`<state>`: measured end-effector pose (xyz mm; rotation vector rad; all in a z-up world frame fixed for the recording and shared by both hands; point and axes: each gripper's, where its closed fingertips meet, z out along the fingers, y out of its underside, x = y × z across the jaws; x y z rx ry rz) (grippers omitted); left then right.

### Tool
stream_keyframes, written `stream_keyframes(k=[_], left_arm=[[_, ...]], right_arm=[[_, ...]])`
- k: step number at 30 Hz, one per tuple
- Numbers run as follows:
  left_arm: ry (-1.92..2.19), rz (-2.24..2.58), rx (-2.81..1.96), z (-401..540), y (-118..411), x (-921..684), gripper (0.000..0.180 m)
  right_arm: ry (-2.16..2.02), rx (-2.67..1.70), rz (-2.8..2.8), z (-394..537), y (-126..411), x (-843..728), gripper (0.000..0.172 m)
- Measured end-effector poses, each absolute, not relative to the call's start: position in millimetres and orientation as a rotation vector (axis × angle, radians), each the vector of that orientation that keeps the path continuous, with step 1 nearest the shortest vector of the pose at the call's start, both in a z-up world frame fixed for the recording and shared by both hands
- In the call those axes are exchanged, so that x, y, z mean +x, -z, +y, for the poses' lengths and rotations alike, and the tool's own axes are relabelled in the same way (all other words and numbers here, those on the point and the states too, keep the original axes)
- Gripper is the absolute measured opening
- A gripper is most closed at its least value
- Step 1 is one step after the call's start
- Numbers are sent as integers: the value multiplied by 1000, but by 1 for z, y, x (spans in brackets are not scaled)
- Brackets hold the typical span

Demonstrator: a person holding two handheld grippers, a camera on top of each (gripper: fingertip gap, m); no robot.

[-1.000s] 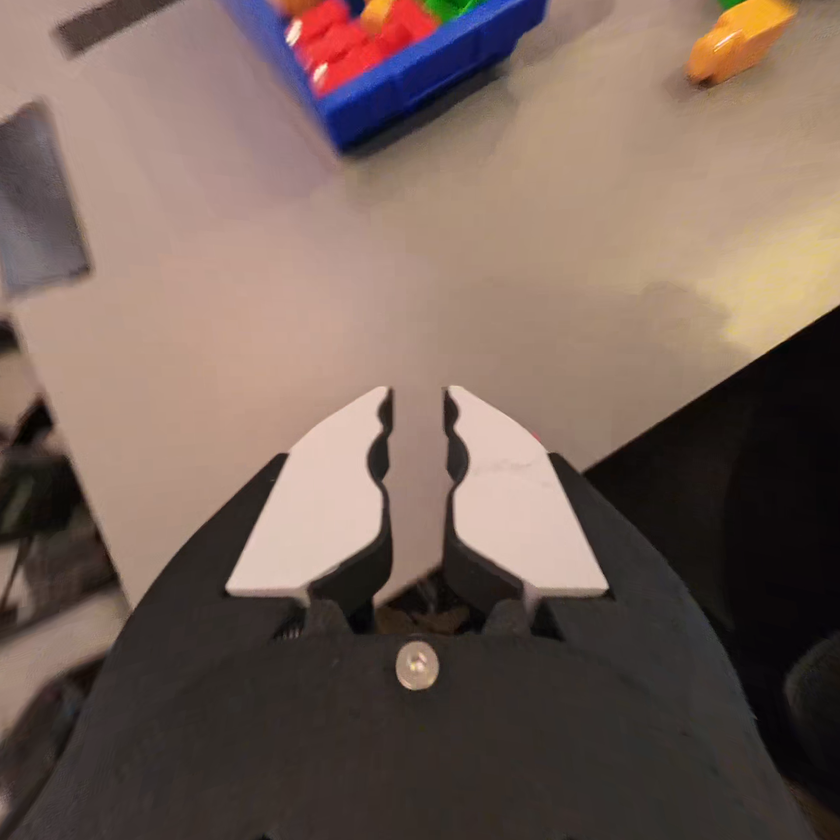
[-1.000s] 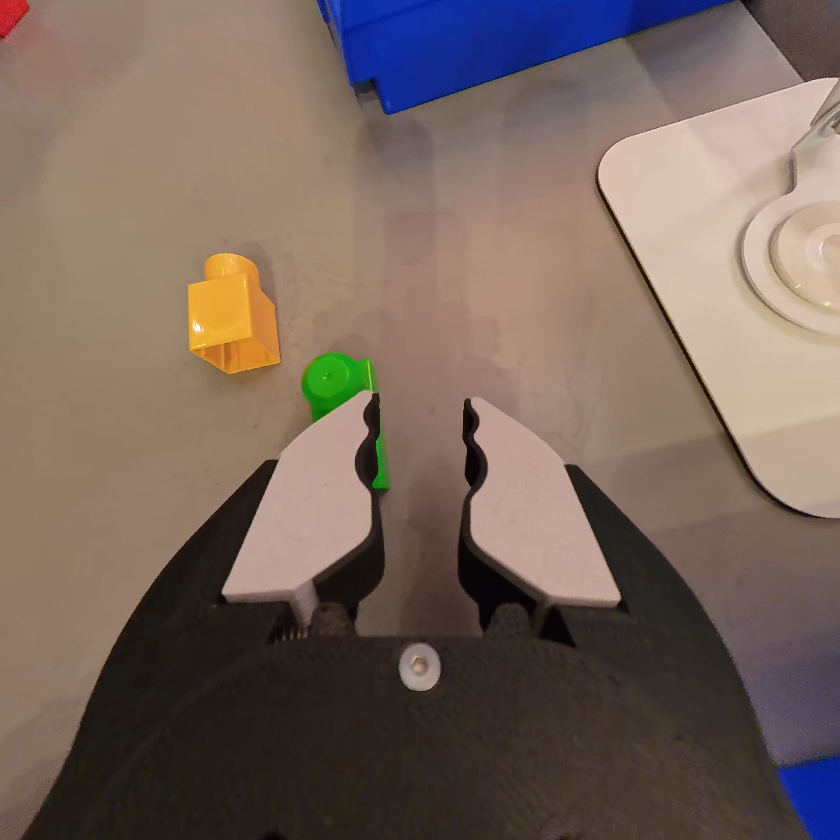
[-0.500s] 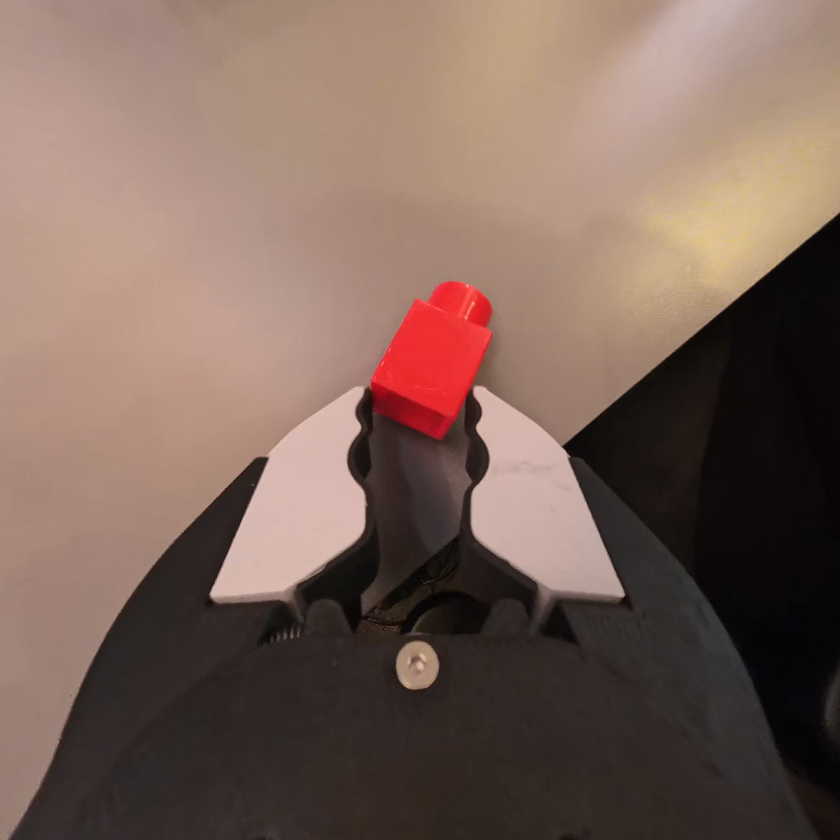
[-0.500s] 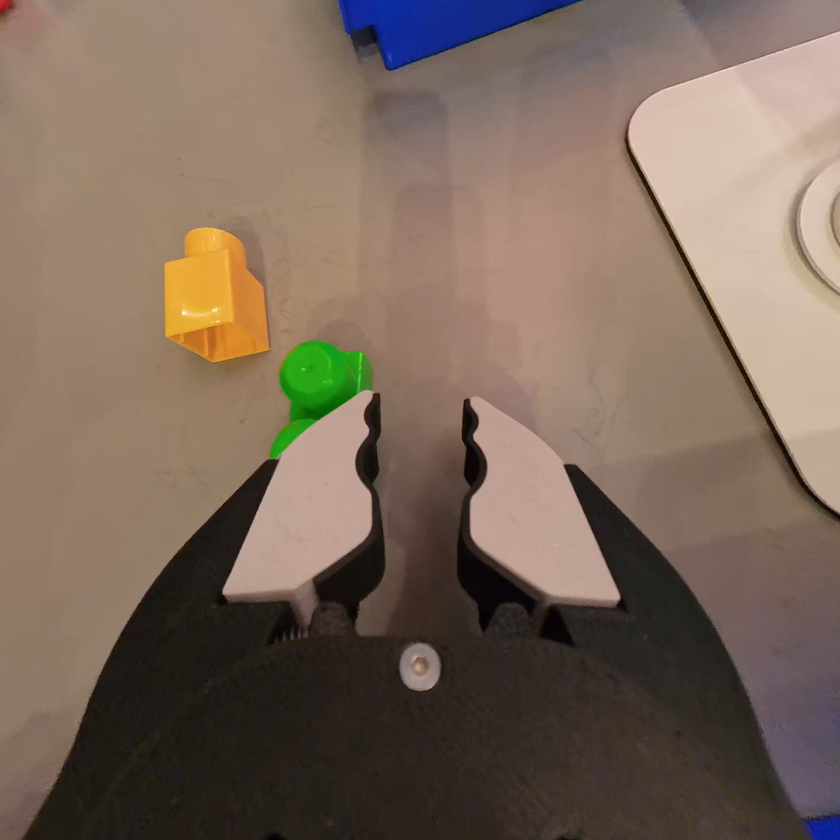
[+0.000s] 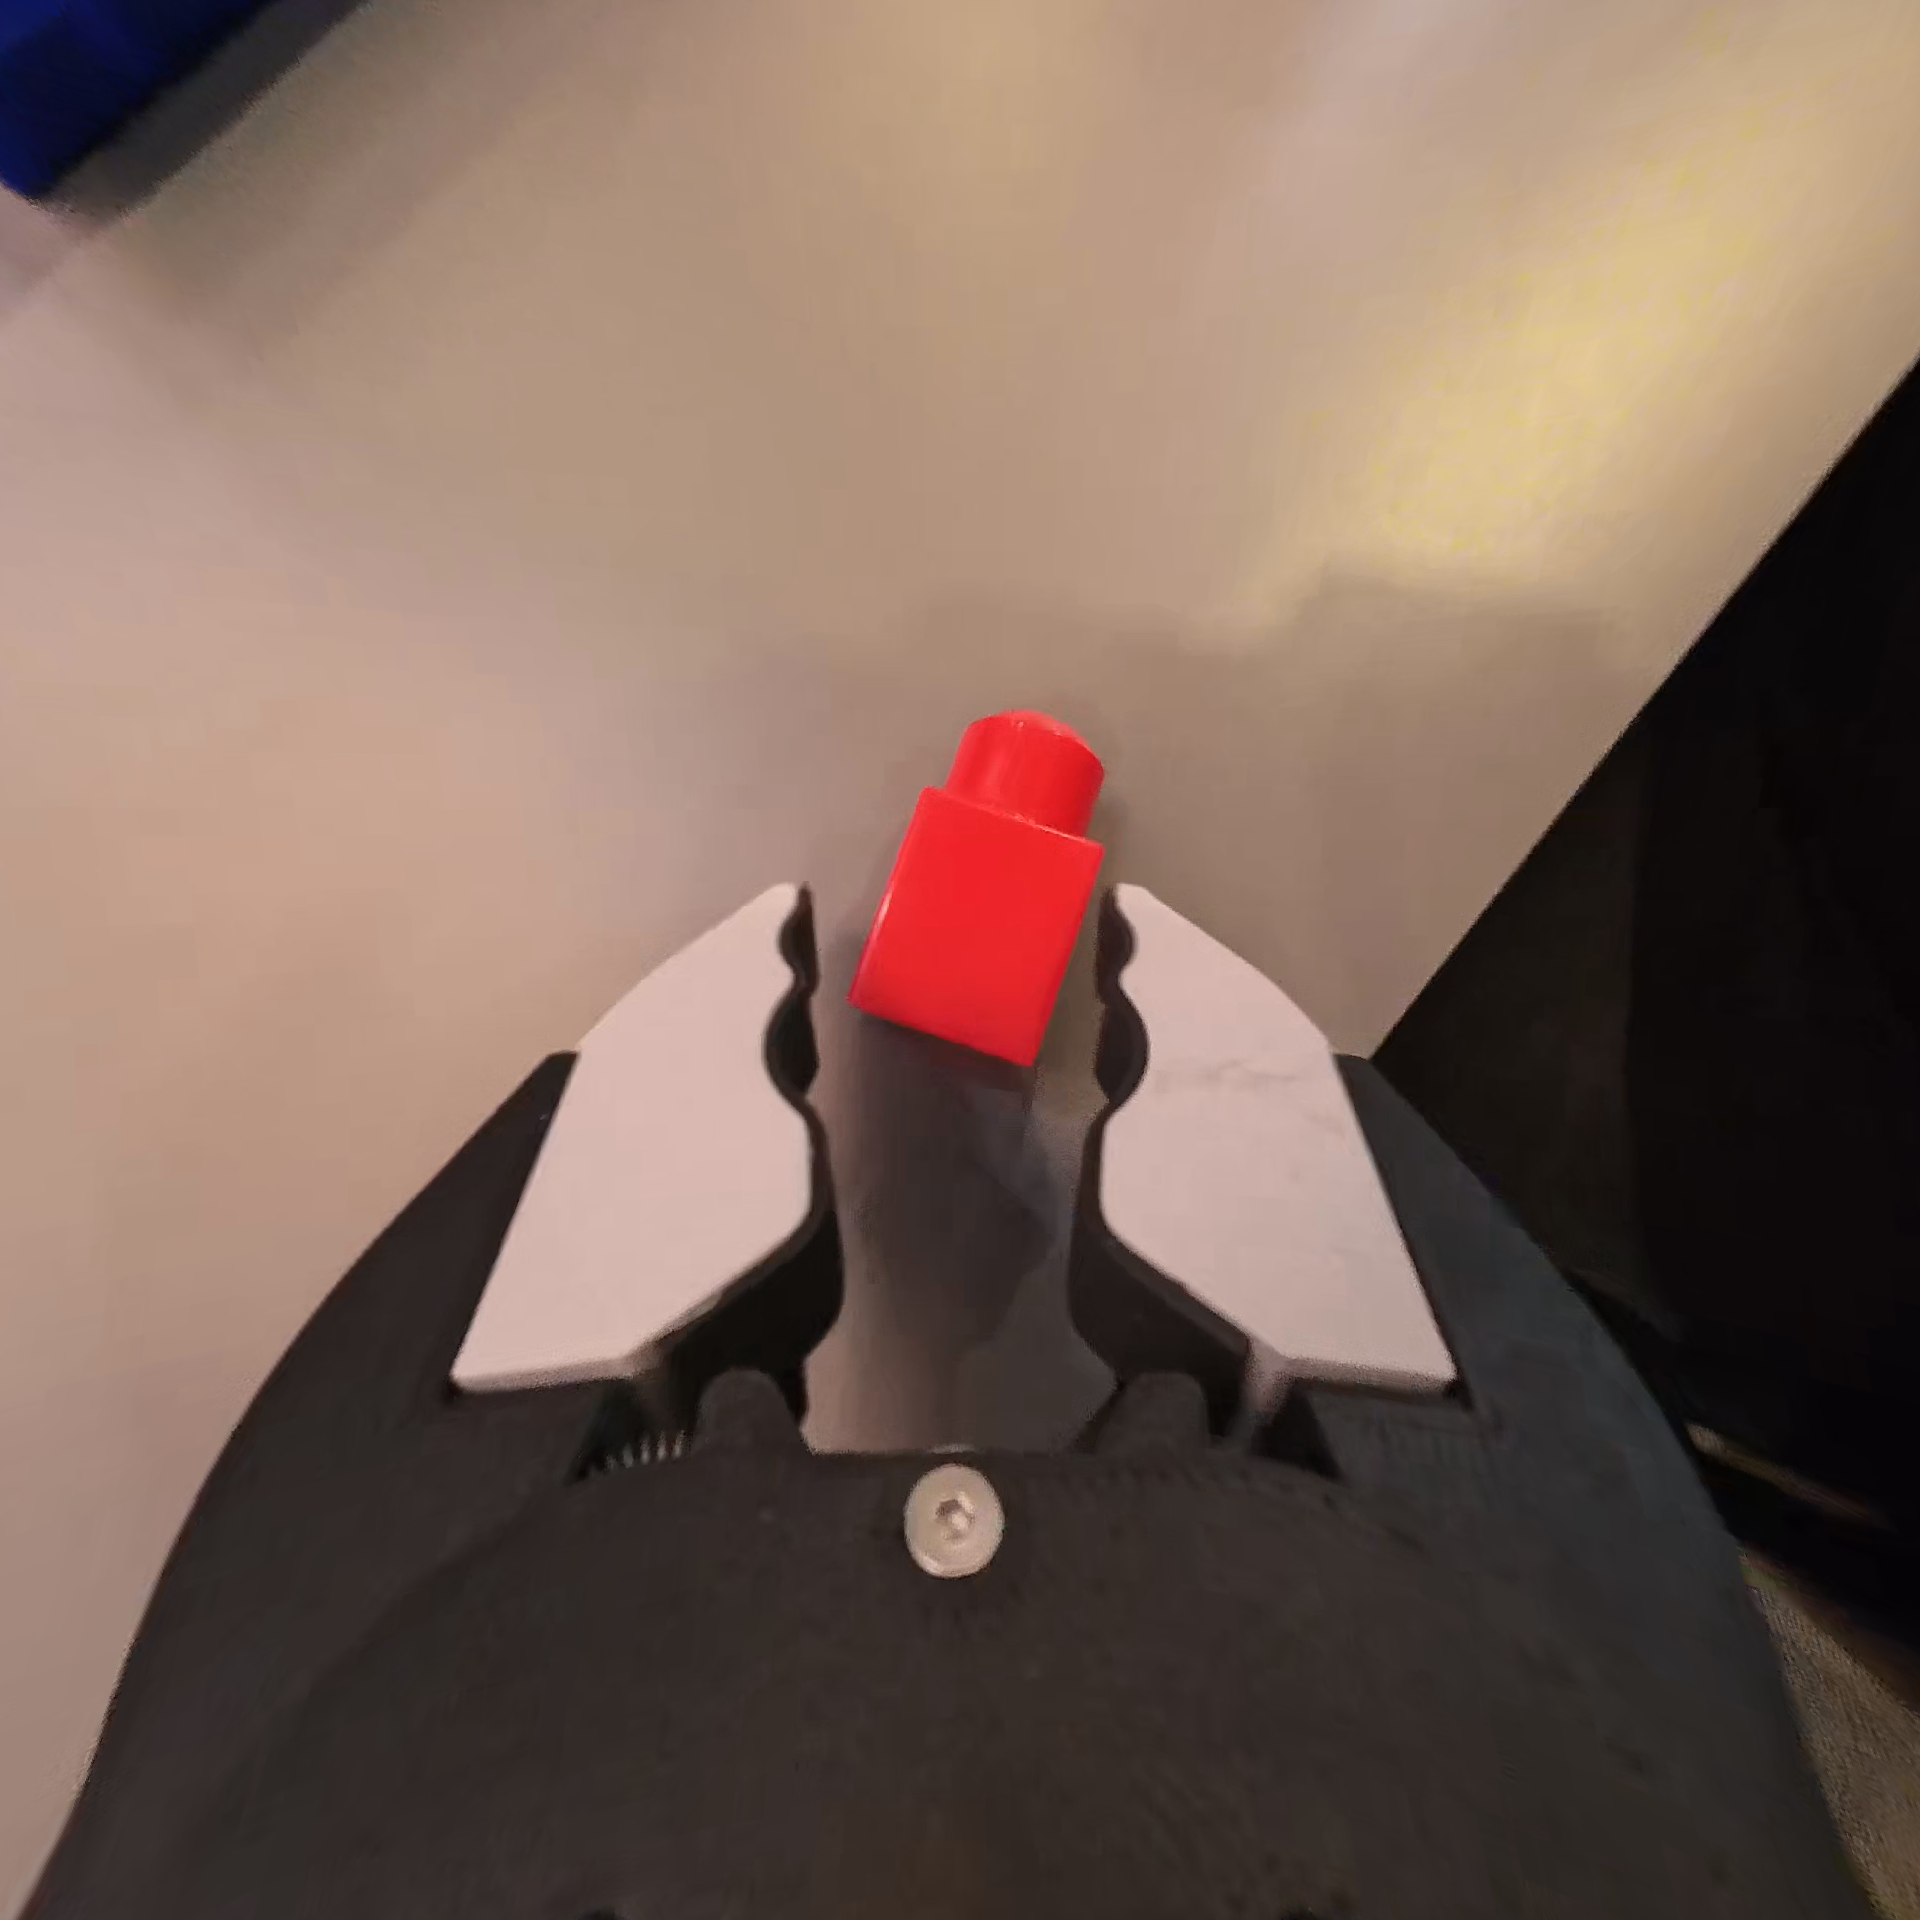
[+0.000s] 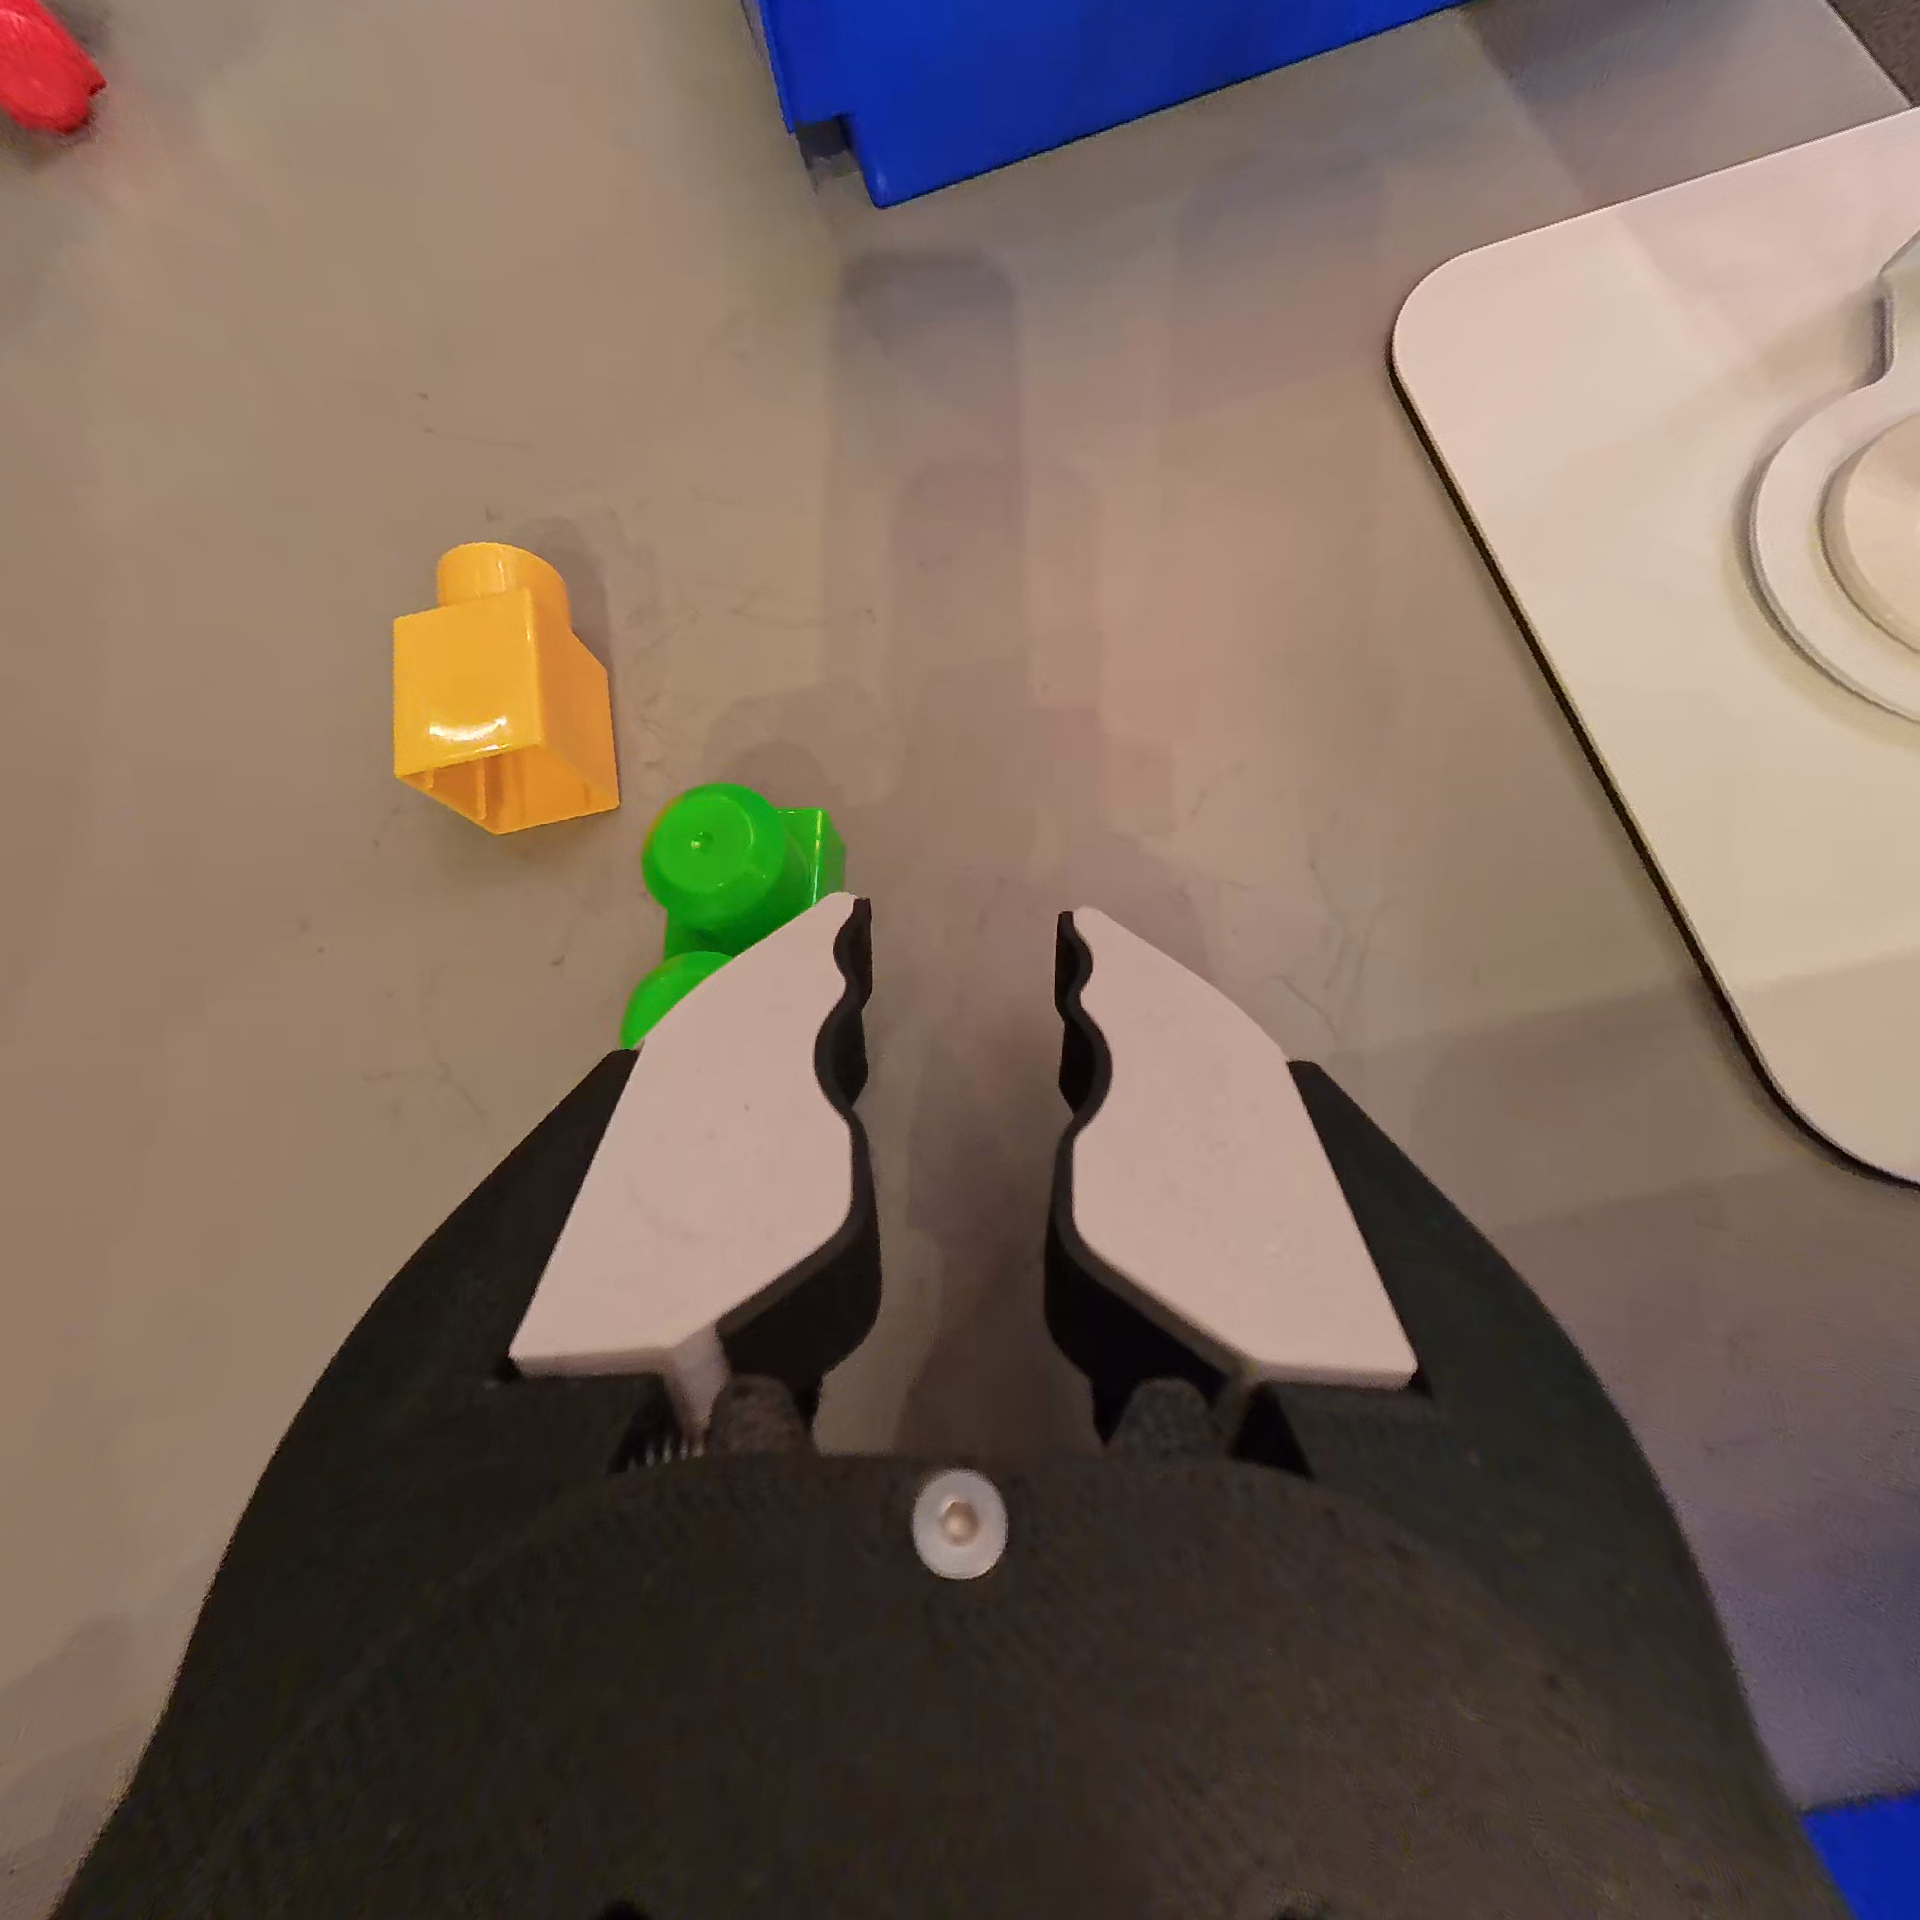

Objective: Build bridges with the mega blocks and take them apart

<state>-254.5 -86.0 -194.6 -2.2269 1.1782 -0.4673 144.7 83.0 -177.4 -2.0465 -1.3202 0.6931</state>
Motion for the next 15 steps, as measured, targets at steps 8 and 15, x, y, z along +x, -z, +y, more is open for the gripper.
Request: stream_keyframes(k=[8,15], left_arm=[[550,1176,-2103,-58,164,-206,37],[679,1202,-1915,-10,131,-90,37]], right_arm=[[-682,-2042,-1315,85,176,146,33],[-663,-2028,-1309,86,170,147,34]])
